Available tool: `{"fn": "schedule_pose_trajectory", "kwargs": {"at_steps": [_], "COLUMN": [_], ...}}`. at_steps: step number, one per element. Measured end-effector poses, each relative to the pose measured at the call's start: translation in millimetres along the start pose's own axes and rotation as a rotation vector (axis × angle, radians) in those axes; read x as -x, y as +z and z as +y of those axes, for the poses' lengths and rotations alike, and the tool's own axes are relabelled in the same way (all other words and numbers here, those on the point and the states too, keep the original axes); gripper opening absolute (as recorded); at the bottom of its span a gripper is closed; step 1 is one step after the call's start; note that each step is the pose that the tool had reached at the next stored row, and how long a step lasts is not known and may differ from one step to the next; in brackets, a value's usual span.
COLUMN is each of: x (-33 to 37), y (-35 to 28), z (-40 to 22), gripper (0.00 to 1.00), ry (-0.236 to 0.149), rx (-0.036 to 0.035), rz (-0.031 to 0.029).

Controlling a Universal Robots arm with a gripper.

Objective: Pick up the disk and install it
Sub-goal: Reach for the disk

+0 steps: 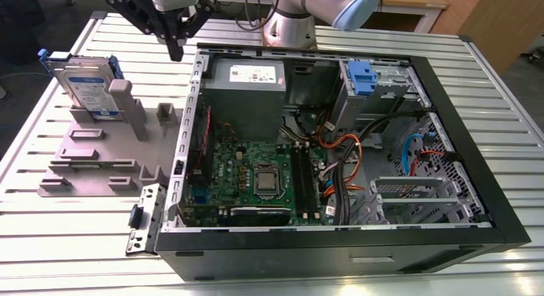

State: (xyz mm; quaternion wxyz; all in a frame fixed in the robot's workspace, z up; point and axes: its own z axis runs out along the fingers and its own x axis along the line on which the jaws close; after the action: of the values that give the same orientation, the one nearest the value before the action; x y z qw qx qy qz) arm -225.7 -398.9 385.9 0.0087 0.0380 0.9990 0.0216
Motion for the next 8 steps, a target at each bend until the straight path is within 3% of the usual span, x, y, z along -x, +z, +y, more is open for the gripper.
{"fn": "schedule_pose_trajectory", "kwargs": {"at_steps": [8], "x": [-1.5], "y": [0.1], "z": [-0.1], "gripper": [0.11], "ry": [0.000], "rx": [0.0000], "rz": [0.0000]}}
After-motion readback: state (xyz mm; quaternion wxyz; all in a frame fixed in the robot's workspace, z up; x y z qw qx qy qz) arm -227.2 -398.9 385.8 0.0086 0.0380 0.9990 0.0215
